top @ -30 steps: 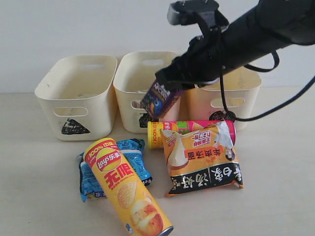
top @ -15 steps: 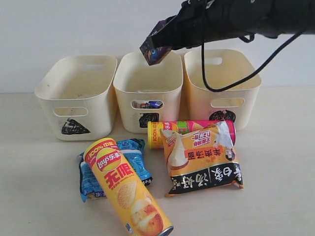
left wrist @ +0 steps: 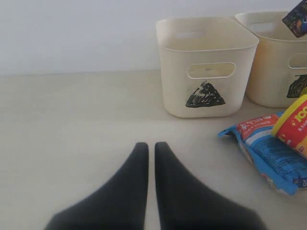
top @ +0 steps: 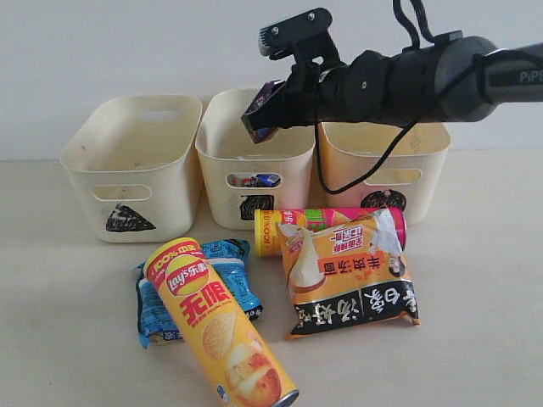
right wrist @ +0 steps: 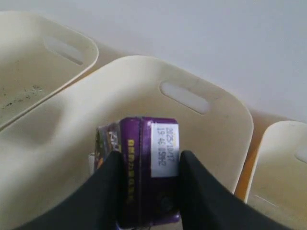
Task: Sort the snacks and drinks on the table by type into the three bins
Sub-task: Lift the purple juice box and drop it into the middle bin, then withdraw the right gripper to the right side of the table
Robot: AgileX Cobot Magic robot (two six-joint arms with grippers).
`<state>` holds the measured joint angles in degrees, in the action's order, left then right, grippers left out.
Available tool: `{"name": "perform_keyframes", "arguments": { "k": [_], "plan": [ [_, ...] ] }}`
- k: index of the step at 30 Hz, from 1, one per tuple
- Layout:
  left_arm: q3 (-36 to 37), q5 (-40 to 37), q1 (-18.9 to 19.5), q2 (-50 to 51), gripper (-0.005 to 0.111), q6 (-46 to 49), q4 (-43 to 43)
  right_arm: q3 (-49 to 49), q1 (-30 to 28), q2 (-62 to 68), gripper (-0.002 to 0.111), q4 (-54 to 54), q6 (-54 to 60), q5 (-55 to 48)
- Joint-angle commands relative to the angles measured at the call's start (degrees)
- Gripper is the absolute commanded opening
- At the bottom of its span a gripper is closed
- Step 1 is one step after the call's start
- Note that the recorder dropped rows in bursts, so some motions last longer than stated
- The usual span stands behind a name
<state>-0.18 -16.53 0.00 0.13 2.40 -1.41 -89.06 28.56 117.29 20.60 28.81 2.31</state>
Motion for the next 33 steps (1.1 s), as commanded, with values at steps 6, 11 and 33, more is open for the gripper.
{"name": "perform_keyframes", "arguments": {
  "k": [6, 11, 33],
  "plan": [
    [0.2, 0.2, 0.0, -0.1, 0.004, 0.3, -0.1, -1.2, 0.0, 0.5, 0.066, -0.1, 0.2, 0.5],
    [0.2, 0.2, 0.0, -0.1, 0.004, 0.3, -0.1, -1.2, 0.0, -0.8, 0.075, -0.1, 0.0, -1.0],
    [0.2, 0.2, 0.0, -0.1, 0.004, 0.3, -0.1, 21.4, -6.4, -20.4, 0.0, 4.2, -7.3, -29.9]
  ]
}}
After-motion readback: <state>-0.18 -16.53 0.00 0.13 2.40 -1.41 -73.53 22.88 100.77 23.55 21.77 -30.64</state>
